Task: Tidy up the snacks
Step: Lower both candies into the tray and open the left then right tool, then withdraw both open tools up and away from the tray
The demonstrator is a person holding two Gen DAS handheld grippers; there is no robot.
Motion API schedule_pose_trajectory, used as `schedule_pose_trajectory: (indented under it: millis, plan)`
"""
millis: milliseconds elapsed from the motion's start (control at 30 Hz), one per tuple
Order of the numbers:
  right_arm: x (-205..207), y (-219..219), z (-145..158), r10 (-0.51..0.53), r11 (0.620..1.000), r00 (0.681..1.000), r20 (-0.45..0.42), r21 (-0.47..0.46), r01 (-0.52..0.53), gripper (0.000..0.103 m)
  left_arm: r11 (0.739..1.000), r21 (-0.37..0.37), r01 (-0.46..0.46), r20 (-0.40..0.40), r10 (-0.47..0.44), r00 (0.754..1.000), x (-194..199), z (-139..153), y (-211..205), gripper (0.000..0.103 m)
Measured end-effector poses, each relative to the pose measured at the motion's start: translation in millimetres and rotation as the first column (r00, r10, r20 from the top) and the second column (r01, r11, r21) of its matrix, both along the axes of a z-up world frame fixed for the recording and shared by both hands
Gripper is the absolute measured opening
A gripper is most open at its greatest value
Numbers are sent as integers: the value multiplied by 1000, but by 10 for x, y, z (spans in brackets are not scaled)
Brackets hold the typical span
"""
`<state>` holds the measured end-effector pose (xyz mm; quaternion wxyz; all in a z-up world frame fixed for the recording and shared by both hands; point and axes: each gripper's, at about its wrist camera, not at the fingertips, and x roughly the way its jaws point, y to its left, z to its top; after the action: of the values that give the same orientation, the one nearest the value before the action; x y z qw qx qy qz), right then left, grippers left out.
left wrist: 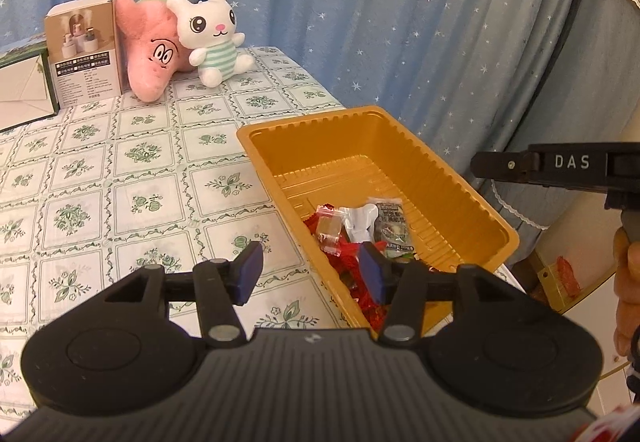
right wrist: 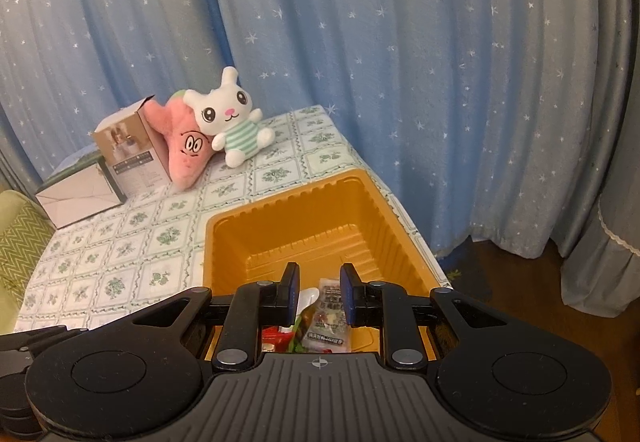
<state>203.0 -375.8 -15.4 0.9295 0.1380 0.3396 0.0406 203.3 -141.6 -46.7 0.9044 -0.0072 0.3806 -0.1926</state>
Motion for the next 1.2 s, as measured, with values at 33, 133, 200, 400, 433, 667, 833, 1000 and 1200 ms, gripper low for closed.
schedule_pose_trajectory:
  millis: [33, 133, 200, 400, 433, 667, 833, 1000, 1200]
  plan:
    - [-24, 4, 8, -2, 1000, 1000, 2, 2, 2, 22, 1000, 1, -2, 0, 2, 1000, -19, 7, 4, 50]
    - [-97, 24, 35, -1, 1000, 1000, 1, 8, 1, 22, 1000, 5, -9, 3, 9, 1000, -87, 39, 24, 54]
    - [-160, 47, 57, 7, 1000, 1000, -2, 10, -7, 23, 1000, 8, -15, 5, 15, 1000, -146, 64, 41, 60]
    - [-373, 133, 103, 16, 1000, 1000, -21, 17, -16, 23, 999, 2, -42, 9, 42, 999, -336, 170, 135, 72]
    - [-417, 148, 111, 18, 1000, 1000, -23, 17, -17, 23, 999, 1, -46, 13, 46, 999, -383, 196, 157, 76]
    - [-810, 169, 200, -11, 1000, 1000, -12, 27, 11, 69, 998, 3, -64, 49, 64, 997, -671, 356, 274, 95]
    - [-1077, 195, 276, -19, 1000, 999, -26, 15, 19, 77, 996, -11, -83, 57, 84, 995, -872, 449, 396, 103]
    - [-1317, 239, 355, -16, 1000, 999, -31, 4, 16, 80, 994, 7, -113, 59, 113, 992, -1084, 521, 497, 103]
    - [-1566, 325, 448, 1, 999, 999, -41, -36, -3, 81, 987, 15, -158, 82, 156, 984, -1368, 607, 603, 103]
